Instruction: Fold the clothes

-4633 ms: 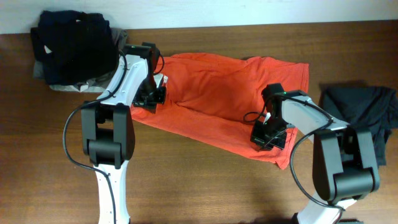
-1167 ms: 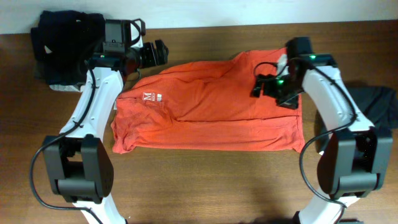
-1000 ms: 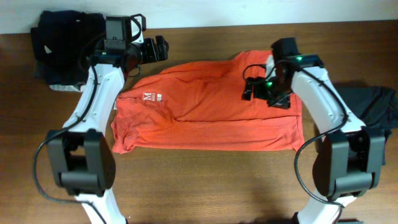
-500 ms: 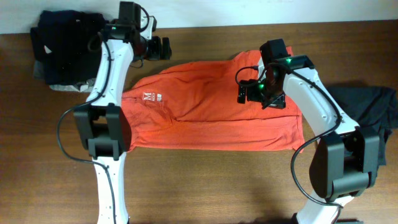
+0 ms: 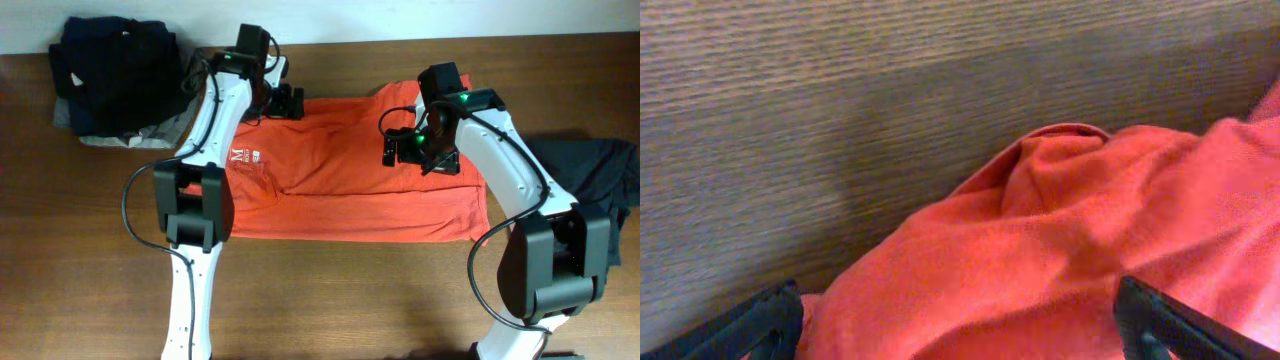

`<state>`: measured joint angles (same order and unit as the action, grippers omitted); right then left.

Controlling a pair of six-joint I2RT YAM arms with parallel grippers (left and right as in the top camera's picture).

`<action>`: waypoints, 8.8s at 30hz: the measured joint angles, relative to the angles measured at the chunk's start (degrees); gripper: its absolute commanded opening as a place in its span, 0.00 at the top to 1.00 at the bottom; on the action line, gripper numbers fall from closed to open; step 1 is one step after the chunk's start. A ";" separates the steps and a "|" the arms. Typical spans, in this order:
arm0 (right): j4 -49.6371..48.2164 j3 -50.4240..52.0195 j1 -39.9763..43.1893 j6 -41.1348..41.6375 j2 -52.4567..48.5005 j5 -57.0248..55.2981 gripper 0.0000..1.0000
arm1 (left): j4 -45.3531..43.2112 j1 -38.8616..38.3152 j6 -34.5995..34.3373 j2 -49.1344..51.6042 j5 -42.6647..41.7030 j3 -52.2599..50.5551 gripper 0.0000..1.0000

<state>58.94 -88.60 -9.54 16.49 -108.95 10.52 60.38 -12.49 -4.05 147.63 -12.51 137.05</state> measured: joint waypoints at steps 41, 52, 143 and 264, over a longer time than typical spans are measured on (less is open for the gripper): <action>-6.99 8.44 0.00 -0.02 -0.02 -0.17 0.01 | 14.16 0.50 1.07 4.52 8.57 25.31 0.16; -6.34 8.48 0.00 0.00 -0.02 -0.15 0.01 | 12.46 0.44 1.11 13.92 5.40 23.96 0.31; -6.69 8.48 0.00 -0.02 -0.02 -0.15 0.01 | -2.80 6.58 1.22 4.79 -20.31 3.28 0.10; -7.37 8.59 0.00 0.00 -0.02 -0.15 0.01 | 6.69 5.42 4.44 8.50 -22.84 12.24 0.99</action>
<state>51.57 -80.01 -9.54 16.49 -108.97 10.37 67.07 -7.07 0.38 156.14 -35.35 149.29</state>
